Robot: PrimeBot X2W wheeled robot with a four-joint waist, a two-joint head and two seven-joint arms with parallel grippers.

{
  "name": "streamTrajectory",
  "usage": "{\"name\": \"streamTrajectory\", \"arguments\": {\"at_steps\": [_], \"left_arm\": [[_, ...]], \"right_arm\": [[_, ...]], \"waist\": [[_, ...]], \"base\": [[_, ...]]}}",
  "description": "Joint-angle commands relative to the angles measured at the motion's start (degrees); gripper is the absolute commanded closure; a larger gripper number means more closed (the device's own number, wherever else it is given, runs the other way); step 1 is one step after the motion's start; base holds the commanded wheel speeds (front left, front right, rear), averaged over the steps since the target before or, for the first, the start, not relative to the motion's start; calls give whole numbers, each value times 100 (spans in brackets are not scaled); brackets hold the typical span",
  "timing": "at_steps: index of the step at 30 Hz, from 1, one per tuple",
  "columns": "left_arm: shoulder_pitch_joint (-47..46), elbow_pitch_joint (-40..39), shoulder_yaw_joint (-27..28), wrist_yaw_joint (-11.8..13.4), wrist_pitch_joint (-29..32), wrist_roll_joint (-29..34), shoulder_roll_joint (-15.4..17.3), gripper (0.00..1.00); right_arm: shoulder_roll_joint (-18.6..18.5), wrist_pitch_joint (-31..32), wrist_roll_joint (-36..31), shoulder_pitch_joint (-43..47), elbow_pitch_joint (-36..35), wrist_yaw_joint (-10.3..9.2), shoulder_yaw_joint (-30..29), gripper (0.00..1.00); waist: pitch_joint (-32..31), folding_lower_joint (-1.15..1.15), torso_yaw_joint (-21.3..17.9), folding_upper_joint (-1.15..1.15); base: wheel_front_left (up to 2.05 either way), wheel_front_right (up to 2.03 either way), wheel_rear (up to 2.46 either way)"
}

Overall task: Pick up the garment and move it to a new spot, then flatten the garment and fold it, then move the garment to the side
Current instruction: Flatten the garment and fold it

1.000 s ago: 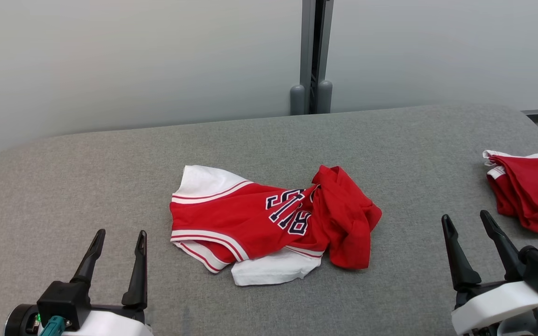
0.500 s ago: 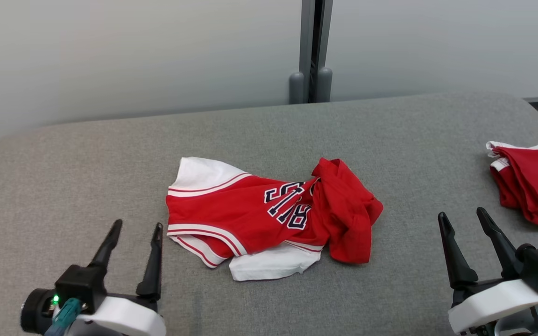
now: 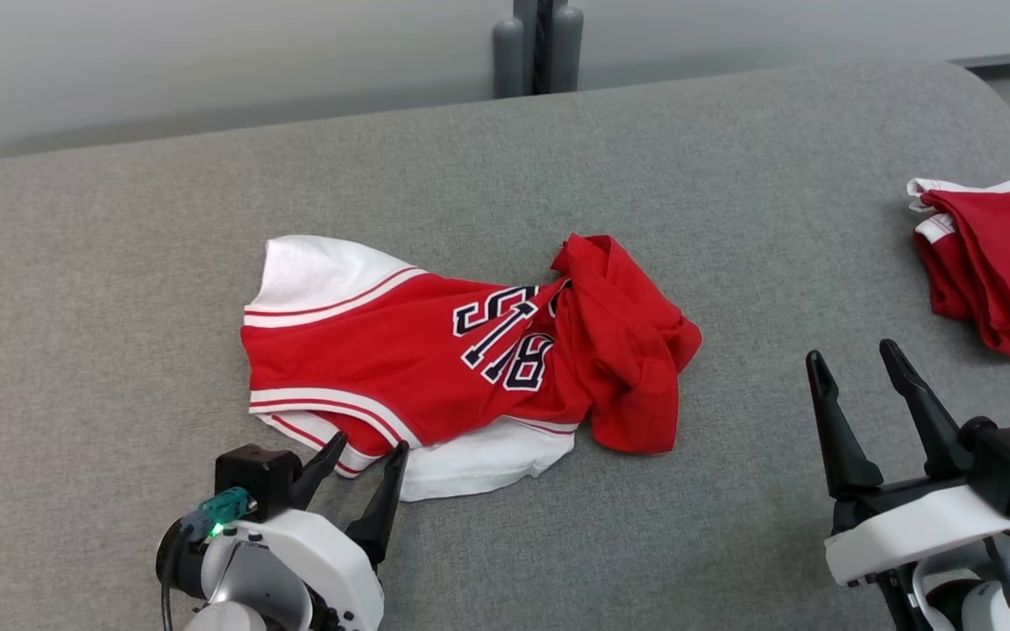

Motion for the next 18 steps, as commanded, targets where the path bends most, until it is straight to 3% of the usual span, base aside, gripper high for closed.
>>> {"name": "streamTrajectory", "arguments": {"at_steps": [1,9,11,18], "left_arm": [[-163,139,19,-61,31,-61,-1,0],[-541,614,-33,-274,-48,-136,-35,2],[-601,579,-4,-288,-141,-128,-15,100],[-631,-63,-52,-314,-258,39,161,100]], "right_arm": [[-17,-72,32,-111,27,-2,10,0],[-17,-212,68,-313,178,-2,-1,0],[-17,-236,75,-339,207,-2,-17,0],[-18,-315,119,-376,297,-2,-151,0]], "waist": [[246,0,-161,0],[508,0,-298,0],[530,0,-289,0],[453,0,-79,0]], "base": [[0,0,0],[0,0,0],[0,0,0],[0,0,0]]}}
